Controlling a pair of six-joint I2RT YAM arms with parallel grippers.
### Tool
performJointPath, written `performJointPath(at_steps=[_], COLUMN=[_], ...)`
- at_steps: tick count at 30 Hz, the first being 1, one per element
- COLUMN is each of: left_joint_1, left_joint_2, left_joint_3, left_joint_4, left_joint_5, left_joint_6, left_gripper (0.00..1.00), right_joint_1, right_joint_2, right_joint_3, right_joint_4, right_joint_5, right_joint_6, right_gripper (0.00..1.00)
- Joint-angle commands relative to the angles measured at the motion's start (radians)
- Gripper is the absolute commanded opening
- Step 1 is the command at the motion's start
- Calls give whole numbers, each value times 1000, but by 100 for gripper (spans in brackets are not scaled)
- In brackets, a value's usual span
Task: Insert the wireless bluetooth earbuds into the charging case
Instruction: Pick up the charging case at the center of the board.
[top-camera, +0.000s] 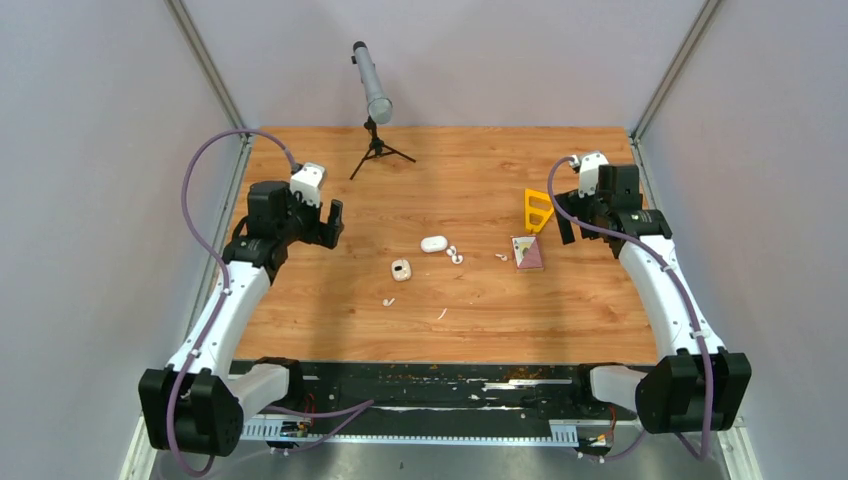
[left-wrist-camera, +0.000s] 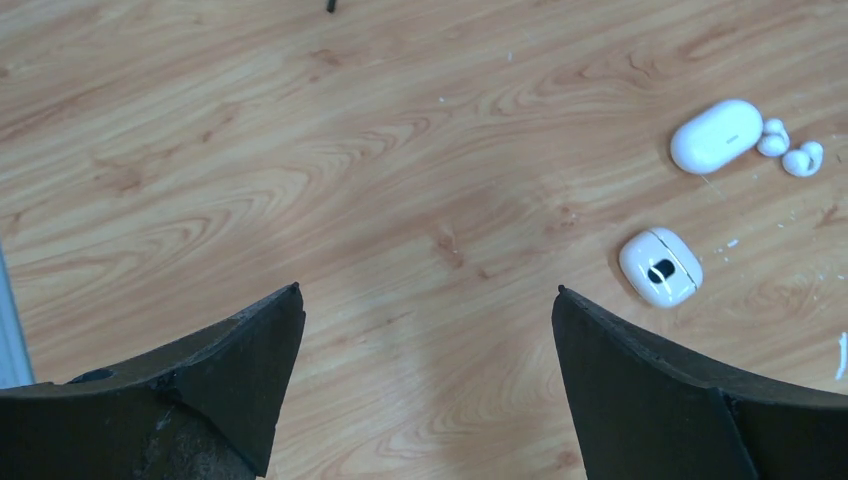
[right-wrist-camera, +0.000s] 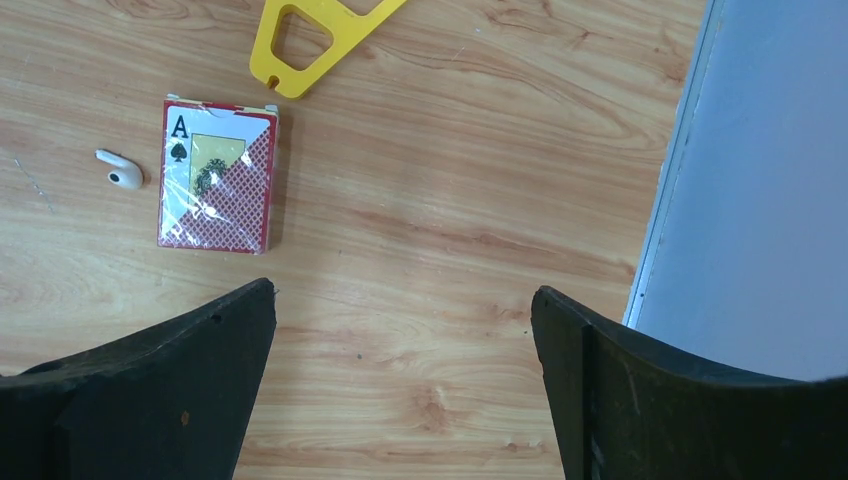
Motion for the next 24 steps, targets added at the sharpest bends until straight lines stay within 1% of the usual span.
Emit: performJointPath(at_steps=[1,3,4,6,8,10,13,16,18,20,22,24], left_joint_1=[-3,-22,-40,-72,-110,-140,-168,-174,-174,-174,-174,-174], left_joint_2=[-3,-3,1,11,30,55,72,58,48,51,59,51], left_joint_3=[30,32,34,39,54,79,91,64,44,34,33,24], left_joint_4=[-10,-6,-11,-34,-72,-122,-158,-161,-155,-154,-154,-143], left_joint_5=[108,131,138,156,174,203,213,200,177,153,133,130], left_joint_6=[44,46,56,84,103,113,107,96,64,13,-55,-84], left_gripper=[100,100,99,98,96,95,94,94,94,95,95,95], right_joint_1=[0,-1,-1,-1,6,40,131,230,287,331,371,402], right_joint_2=[-58,-49,-39,-19,8,37,84,125,167,213,264,319], right_joint_3=[-25,-17,-7,21,44,61,79,91,112,137,155,180], right_joint_4=[71,69,50,-3,-38,-30,18,74,107,148,188,202], right_joint_5=[18,-6,-42,-265,-456,-518,-505,-464,-450,-402,-320,-291], right_joint_6=[27,9,-4,-54,-95,-90,-83,-95,-76,-7,76,91], right_gripper=[99,99,99,99,99,99,99,98,91,88,83,81])
